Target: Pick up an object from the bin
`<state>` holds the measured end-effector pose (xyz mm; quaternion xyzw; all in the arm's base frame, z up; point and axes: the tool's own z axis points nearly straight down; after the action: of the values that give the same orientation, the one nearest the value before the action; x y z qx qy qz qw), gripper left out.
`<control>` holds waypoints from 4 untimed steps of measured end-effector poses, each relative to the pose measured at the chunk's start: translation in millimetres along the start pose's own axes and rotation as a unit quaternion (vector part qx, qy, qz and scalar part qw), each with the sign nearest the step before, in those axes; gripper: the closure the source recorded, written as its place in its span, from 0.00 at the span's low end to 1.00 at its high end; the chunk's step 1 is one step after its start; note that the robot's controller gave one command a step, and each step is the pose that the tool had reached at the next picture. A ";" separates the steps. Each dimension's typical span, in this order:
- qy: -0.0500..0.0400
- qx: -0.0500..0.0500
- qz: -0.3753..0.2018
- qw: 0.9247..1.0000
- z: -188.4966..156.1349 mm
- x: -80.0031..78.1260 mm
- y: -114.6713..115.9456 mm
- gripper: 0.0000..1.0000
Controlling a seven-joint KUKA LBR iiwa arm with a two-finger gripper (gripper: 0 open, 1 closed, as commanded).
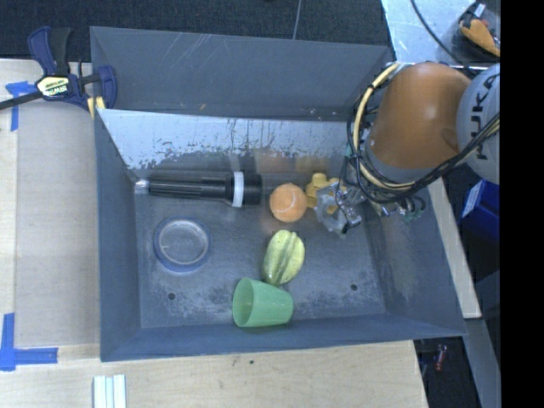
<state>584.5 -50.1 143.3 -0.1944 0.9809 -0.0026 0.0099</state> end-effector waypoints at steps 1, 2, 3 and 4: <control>-0.001 0.002 -0.019 1.000 32.8 -12.6 1.3 1.00; -0.005 0.003 0.025 1.000 56.4 -35.8 1.0 1.00; -0.005 0.004 -0.038 0.999 66.7 -46.8 34.1 1.00; -0.007 0.005 -0.010 1.000 72.8 -64.8 60.5 0.00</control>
Offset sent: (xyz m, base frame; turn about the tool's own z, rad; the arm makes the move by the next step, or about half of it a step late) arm 0.0331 0.0152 -0.0568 0.0500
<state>622.9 30.4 71.2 -0.2042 0.9787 -0.0060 0.0179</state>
